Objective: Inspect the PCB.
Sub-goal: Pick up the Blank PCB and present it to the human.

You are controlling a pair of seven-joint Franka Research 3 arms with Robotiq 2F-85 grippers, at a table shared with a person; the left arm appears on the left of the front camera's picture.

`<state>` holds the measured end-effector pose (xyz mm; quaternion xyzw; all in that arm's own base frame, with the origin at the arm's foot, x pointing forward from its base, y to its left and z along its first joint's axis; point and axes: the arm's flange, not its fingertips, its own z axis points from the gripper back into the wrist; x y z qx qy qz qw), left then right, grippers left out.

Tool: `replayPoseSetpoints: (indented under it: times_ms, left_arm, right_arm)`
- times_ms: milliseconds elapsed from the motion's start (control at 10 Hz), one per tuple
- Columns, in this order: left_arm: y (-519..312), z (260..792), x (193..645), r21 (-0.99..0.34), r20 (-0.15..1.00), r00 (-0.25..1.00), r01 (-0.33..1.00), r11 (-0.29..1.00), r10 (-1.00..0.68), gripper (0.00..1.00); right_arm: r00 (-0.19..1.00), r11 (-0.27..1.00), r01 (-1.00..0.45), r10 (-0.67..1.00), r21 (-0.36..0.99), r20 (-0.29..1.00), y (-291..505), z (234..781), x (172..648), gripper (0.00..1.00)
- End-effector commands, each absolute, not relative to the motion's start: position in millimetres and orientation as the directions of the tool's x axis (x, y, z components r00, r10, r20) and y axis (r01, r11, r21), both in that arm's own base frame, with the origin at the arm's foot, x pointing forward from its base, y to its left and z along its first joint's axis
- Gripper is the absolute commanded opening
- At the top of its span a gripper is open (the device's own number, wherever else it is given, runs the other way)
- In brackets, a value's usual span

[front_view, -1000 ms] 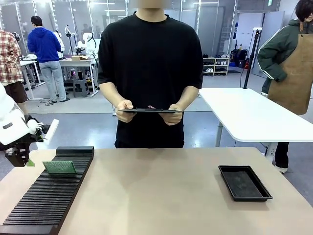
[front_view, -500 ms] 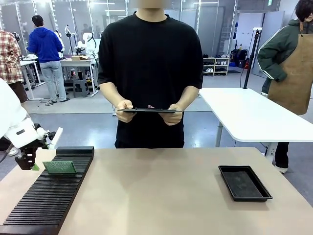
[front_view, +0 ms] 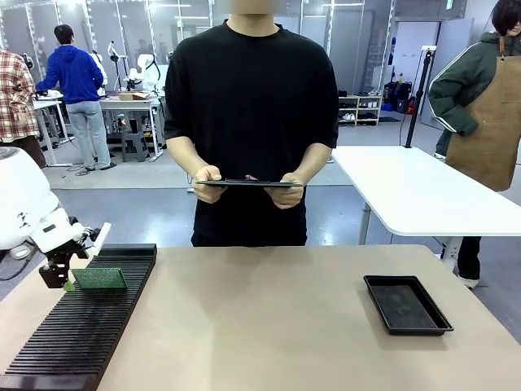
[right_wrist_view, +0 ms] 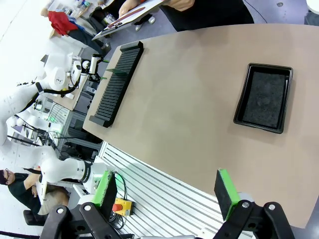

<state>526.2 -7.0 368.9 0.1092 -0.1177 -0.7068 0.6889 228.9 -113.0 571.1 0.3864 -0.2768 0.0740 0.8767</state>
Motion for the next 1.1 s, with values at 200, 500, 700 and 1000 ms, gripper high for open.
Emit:
replayPoseSetpoints:
  times_ms: [200, 500, 700, 1000]
  left_arm:
    - [-3, 352, 553, 0.240, 0.033, -0.028, 0.971, -0.020, -0.999, 1.00]
    - [-4, 347, 556, 0.225, 0.030, -0.018, 0.974, -0.011, -0.999, 0.43]
    - [-7, 348, 556, 0.216, 0.030, -0.020, 0.976, -0.013, -0.999, 0.00]
    - [-6, 348, 555, 0.212, 0.032, -0.015, 0.977, -0.008, -0.999, 0.05]
  right_arm:
    - [0.827, 0.684, -0.364, -0.075, 0.632, 0.557, -113, 572, 228, 1.00]
    - [0.827, 0.684, -0.364, -0.075, 0.632, 0.557, -113, 572, 228, 1.00]
    - [0.827, 0.684, -0.364, -0.075, 0.632, 0.557, -113, 572, 228, 1.00]
    - [0.827, 0.684, -0.364, -0.075, 0.632, 0.557, -113, 572, 228, 1.00]
